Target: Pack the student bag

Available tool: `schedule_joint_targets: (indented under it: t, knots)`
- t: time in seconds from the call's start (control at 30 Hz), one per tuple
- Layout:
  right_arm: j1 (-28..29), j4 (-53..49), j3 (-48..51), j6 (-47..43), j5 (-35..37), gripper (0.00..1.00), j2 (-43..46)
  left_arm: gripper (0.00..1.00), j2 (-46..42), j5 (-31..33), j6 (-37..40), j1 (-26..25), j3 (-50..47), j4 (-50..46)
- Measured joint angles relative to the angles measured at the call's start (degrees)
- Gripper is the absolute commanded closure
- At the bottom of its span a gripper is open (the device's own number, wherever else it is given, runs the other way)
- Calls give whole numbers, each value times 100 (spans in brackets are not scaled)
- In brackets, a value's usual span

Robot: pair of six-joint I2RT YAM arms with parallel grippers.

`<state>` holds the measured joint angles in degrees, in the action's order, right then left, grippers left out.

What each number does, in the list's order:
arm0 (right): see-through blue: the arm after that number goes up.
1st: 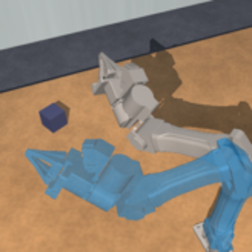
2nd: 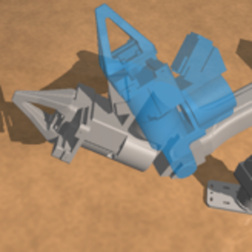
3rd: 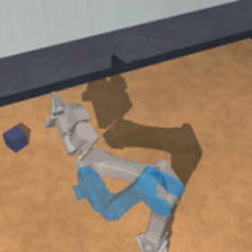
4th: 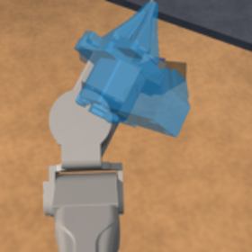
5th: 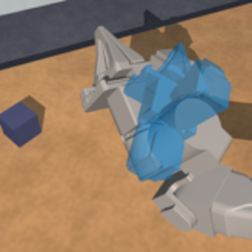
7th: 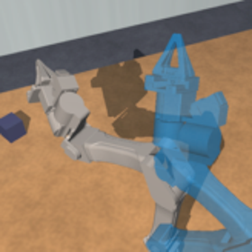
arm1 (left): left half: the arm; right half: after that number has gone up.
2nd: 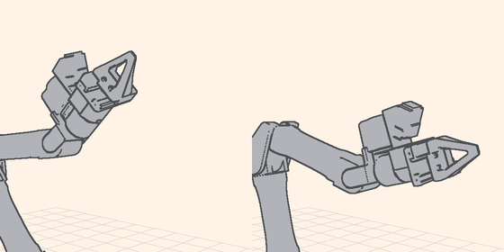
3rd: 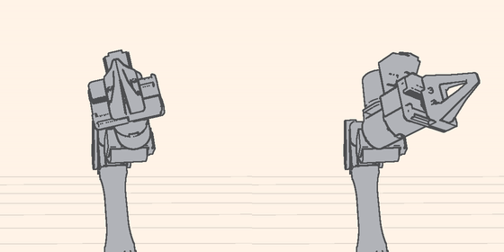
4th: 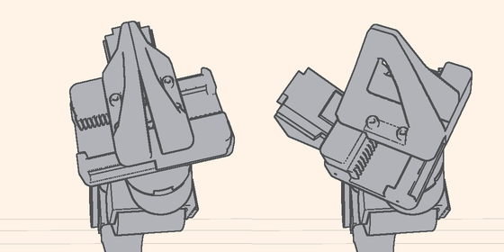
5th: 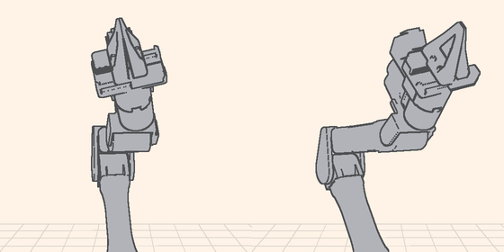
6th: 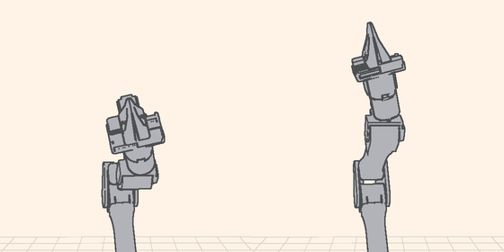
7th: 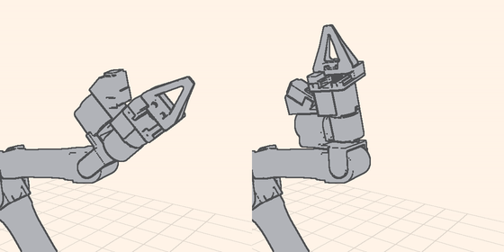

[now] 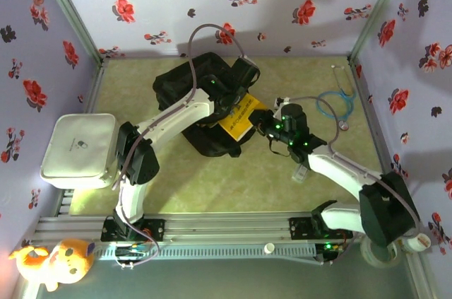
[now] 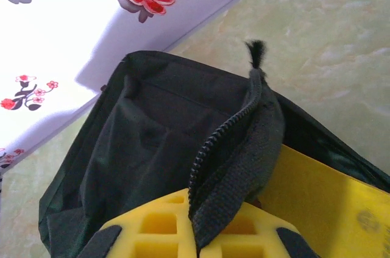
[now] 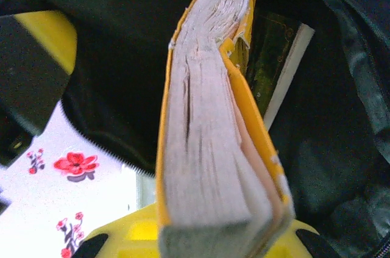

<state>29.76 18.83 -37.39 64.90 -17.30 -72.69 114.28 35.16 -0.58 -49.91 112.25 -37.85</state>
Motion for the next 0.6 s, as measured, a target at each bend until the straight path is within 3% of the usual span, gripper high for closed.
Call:
schedule_joint_targets:
  t: [0.27, 0.6]
  knots:
    - [68, -50, -953, 11, 413, 89, -1727, 100, -9, -203, -212, 0, 0, 68]
    - [101, 756, -2686, 264, -4, 85, -3860, 100, -175, -461, -319, 44, -105, 103]
